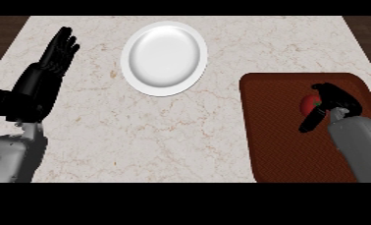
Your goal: Pick the tomato from the tray and place it in the plate
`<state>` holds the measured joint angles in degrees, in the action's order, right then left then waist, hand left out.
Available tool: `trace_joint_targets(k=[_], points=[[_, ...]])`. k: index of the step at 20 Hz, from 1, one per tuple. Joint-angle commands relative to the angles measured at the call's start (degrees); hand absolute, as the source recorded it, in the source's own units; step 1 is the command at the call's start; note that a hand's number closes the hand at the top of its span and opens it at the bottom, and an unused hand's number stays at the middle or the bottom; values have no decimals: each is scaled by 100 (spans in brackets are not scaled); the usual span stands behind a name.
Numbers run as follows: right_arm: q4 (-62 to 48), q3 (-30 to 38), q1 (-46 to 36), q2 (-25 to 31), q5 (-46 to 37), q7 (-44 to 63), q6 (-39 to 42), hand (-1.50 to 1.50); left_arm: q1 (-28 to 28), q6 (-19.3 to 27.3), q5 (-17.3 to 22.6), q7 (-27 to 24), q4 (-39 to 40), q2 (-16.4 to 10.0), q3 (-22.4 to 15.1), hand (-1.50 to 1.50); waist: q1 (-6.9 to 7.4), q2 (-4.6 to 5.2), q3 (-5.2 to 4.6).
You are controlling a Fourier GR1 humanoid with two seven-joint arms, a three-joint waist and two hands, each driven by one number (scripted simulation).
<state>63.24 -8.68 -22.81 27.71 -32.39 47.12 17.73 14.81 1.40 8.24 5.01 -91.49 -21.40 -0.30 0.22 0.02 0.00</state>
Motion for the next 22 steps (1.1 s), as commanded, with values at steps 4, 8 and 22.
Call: trace_joint_targets(k=[4,8,22], points=[[-282,-99,150,76,-913,-1101,-1455,150,-297,-240,86,92,-289,-86,129,0,30,-3,3],[-915,-296,-1043,483,-992,-2256,-881,150,206,-146,-7,233,-205,106,-96,0,330,94,24],[-1615,-395,-2790,1090,-579,-6821,-797,150,671,-211,-32,138,-25,331,-316,0,749,309,45]])
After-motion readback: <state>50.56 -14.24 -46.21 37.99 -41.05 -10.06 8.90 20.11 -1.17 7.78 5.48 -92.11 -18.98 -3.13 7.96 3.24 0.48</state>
